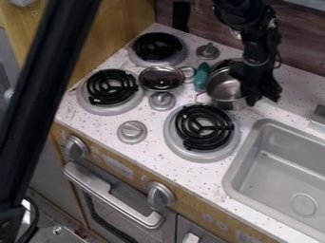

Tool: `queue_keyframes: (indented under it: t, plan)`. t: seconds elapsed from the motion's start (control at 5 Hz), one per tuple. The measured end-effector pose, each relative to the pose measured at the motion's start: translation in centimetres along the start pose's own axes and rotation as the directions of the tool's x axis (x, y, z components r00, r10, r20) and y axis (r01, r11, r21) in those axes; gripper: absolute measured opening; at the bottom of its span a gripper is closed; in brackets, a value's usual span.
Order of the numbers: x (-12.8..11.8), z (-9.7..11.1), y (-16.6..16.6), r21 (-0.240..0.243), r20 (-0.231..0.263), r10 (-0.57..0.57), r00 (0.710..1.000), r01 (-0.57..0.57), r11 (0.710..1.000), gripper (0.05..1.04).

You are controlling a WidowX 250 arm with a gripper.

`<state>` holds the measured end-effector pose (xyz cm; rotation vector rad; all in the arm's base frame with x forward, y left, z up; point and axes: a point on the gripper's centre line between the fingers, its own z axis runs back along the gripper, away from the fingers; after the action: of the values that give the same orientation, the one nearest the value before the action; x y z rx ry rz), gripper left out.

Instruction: Lift up the pot and placed it on the bottom left burner

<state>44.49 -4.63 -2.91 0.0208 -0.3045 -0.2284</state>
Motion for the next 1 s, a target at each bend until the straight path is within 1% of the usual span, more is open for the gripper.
queue_keyframes:
  t: [0.2,0.4,0.6,0.8,1.0]
  plan:
    - [-2.0,2.2,3.3,0.058,0.011,0.08,0.997,-0.08,0.995,0.067]
    - [-5.6,1.8,8.0,0.117,-0.036,0.189,0.981,-0.184,0.976,0.067]
    - [-6.7,1.9,11.1,0.139,-0.023,0.269,0.963,-0.263,0.955,0.067]
    - [-7.9,0.9,15.3,0.18,-0.019,0.343,0.939,-0.334,0.925,0.067]
    - [-7.9,0.1,18.5,0.207,-0.015,0.397,0.918,-0.385,0.899,0.067]
